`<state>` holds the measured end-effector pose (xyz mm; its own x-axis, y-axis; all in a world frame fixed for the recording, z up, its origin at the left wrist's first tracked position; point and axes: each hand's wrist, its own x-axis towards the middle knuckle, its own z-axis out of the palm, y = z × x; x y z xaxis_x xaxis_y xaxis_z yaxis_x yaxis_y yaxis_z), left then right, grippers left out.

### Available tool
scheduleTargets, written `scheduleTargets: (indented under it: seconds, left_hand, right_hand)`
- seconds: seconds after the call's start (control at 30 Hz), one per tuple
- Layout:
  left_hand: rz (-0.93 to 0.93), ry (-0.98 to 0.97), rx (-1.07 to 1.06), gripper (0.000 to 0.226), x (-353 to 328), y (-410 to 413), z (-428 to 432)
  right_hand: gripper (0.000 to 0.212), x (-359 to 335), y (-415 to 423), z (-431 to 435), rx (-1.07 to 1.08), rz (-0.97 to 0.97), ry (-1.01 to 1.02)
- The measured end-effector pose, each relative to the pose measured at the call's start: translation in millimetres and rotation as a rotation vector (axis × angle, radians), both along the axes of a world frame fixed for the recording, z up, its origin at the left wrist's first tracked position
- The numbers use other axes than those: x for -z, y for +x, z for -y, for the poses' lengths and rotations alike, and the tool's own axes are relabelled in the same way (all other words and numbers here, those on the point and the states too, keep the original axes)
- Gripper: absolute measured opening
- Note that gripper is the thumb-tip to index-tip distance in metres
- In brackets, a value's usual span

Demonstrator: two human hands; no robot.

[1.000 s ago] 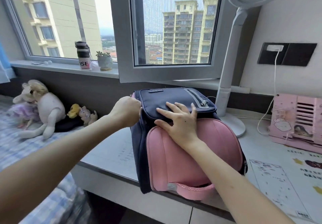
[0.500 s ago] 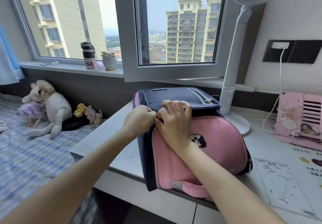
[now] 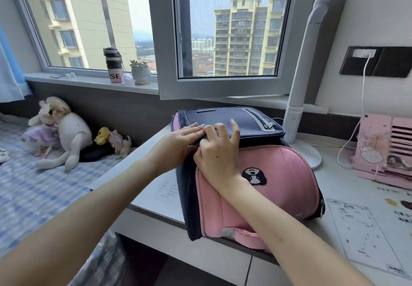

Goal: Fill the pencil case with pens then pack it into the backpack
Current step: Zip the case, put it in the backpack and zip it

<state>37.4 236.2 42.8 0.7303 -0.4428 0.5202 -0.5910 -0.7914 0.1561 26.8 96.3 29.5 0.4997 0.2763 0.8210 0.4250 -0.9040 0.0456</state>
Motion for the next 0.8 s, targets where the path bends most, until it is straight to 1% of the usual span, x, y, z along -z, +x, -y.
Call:
scheduleTargets:
  seconds: [0.07, 0.17, 0.2, 0.27, 0.3, 0.4, 0.5, 0.67, 0.73, 0.8]
  left_hand:
    - [0.139, 0.190, 0.013, 0.048, 4, 4, 1]
    - [0.293, 0.384, 0.000, 0.046, -3, 13, -8]
    - [0.310, 0.442, 0.001, 0.042, -5, 16, -12]
    - [0.309, 0.539, -0.001, 0.026, -8, 21, -18]
    - [0.308, 0.553, -0.005, 0.022, -6, 24, -20]
    - [0.322, 0.531, -0.016, 0.022, 5, 34, -22]
    - [0.327, 0.516, 0.020, 0.020, 10, 41, -23]
    - [0.274, 0.498, 0.020, 0.018, 2, 38, -20]
    - [0.284, 0.408, 0.058, 0.015, -2, 31, -17]
    - [0.284, 0.273, 0.173, 0.027, -2, 18, -9]
  right_hand:
    - [0.019, 2, -4, 3, 0.013, -0.017, 0.012]
    - [0.007, 5, -11, 10, 0.000, -0.057, 0.053]
    - [0.002, 8, -13, 15, -0.018, -0.064, 0.082]
    - [0.008, 11, -16, 24, -0.038, -0.095, 0.143]
    - [0.011, 12, -17, 30, -0.038, -0.110, 0.171]
    - [0.019, 10, -18, 49, -0.018, -0.177, 0.245]
    - [0.022, 7, -18, 63, 0.007, -0.254, 0.285]
    - [0.022, 8, -21, 57, 0.027, -0.239, 0.310]
    - [0.025, 10, -21, 54, 0.017, -0.237, 0.344]
    - [0.027, 11, -22, 50, -0.019, -0.253, 0.345]
